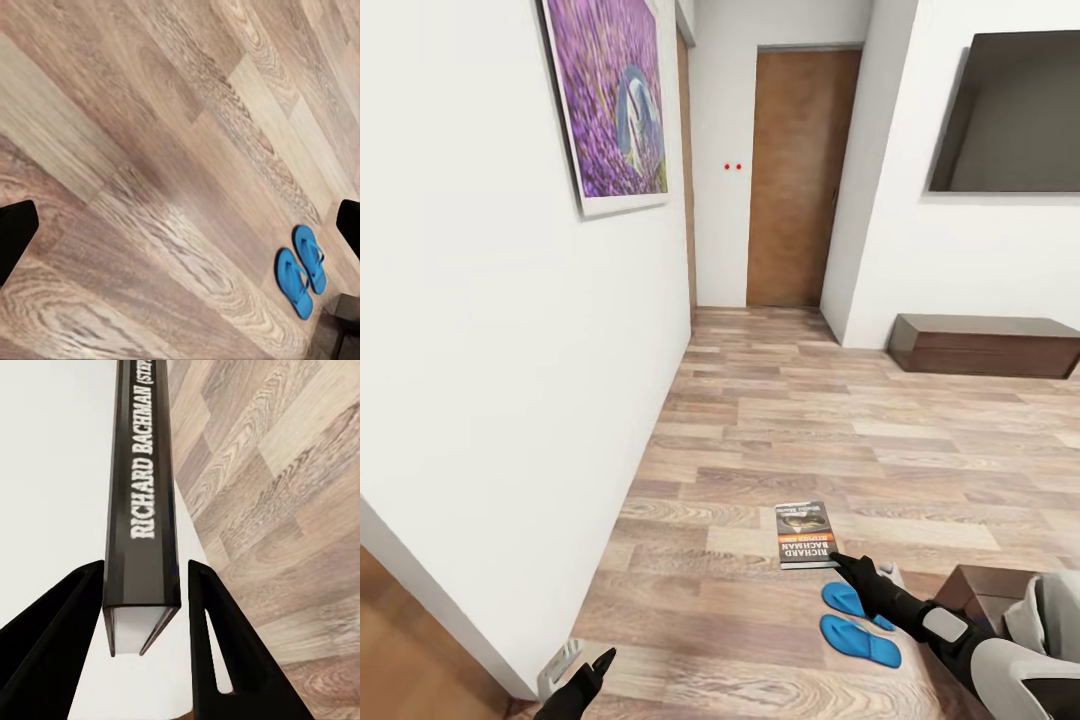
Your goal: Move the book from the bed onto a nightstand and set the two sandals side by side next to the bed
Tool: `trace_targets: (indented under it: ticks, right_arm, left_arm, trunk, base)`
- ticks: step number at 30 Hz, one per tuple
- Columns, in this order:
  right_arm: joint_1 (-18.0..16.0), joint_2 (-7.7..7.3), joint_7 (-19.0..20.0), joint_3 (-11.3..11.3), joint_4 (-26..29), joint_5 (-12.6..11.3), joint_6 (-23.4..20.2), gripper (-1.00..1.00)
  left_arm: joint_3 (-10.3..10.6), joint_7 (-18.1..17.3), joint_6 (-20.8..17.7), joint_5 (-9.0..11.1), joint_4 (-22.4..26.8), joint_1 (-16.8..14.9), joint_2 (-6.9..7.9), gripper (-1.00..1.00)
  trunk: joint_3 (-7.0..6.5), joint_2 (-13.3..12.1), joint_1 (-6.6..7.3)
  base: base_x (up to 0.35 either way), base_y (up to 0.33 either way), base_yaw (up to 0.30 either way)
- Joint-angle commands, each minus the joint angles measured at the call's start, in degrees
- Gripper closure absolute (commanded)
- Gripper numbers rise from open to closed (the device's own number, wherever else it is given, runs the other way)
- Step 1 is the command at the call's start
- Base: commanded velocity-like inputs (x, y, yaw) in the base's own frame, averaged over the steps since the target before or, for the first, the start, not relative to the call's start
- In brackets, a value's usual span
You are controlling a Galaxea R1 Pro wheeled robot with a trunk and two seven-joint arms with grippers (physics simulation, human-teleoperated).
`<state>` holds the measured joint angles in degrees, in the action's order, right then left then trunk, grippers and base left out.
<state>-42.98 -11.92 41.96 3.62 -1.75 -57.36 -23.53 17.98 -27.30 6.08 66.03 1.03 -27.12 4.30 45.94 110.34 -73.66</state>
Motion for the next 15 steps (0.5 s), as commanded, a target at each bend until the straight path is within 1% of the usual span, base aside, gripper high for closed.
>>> trace_targets:
  ticks: [1, 15]
  right_arm:
    - [-0.09, -0.01, 0.3, 0.34, -0.18, -0.64, -0.38, 1.0]
    - [-0.09, -0.03, 0.32, 0.34, -0.18, -0.64, -0.38, 1.0]
  left_arm:
    - [0.48, -0.15, 0.25, 0.32, -0.06, -0.04, 0.0, -1.0]
    - [0.48, -0.13, 0.25, 0.32, -0.06, -0.04, 0.0, -1.0]
  trunk:
    - [0.05, 0.02, -0.01]
    - [0.05, 0.02, -0.01]
  base:
    - [0.133, 0.0, 0.001]
    - [0.153, 0.0, 0.0]
